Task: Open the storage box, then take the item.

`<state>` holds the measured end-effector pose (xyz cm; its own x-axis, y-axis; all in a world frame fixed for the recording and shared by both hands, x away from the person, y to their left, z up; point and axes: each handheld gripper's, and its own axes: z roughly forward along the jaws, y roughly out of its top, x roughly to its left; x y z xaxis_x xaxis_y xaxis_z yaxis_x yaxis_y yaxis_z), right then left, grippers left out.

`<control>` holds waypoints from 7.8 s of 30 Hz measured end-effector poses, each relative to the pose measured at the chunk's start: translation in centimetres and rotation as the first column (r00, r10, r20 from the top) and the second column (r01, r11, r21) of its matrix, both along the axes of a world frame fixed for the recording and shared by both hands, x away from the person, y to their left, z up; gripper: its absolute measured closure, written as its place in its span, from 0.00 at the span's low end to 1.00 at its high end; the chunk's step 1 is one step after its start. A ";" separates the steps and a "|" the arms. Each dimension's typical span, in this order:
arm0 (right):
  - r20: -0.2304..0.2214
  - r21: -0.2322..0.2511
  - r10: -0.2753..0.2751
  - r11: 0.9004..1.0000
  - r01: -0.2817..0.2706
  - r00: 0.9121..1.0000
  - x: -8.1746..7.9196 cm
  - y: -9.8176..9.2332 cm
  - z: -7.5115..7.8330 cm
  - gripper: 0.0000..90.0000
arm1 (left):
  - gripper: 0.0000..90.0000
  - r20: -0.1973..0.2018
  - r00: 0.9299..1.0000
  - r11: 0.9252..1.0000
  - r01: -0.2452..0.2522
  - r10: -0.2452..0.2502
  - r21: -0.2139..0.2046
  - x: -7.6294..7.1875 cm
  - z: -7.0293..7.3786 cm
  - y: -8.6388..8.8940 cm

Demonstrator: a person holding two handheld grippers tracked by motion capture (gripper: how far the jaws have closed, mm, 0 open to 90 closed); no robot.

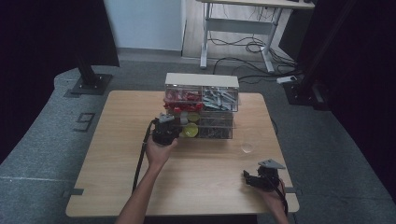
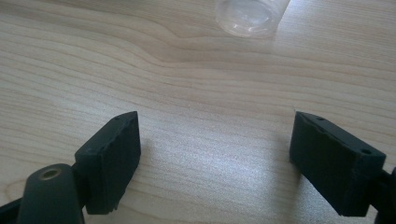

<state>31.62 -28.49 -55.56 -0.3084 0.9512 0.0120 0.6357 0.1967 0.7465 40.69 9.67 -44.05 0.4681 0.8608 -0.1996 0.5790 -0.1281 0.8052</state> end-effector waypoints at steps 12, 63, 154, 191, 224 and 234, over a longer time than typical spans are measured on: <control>-0.002 0.002 -0.003 1.000 0.003 1.000 0.0 0.0 0.0 0.19 | 1.00 0.008 1.000 1.000 -0.004 0.004 -0.005 0.8 1.3 0.0; 0.160 0.140 0.094 0.983 -0.117 0.983 -1.4 3.9 5.3 0.43 | 1.00 -0.008 0.999 0.999 0.034 -0.034 0.004 2.3 1.6 -0.1; 0.201 0.131 0.193 0.966 -0.222 0.960 10.4 12.6 7.3 0.71 | 1.00 -0.019 0.999 0.999 0.030 -0.030 -0.013 2.1 2.0 -0.8; 0.226 0.117 0.200 0.966 -0.231 0.953 10.9 12.7 7.7 0.99 | 1.00 -0.030 0.999 0.999 0.030 -0.031 -0.019 2.3 1.9 -0.7; 0.277 0.133 0.224 0.954 -0.269 0.934 8.5 11.4 9.5 0.99 | 1.00 -0.023 0.999 0.999 0.024 -0.025 -0.021 2.3 1.7 -1.1; 0.288 0.130 0.224 0.954 -0.270 0.931 8.0 10.8 9.9 0.99 | 1.00 -0.024 0.999 0.999 0.026 -0.027 -0.024 2.2 1.8 -1.1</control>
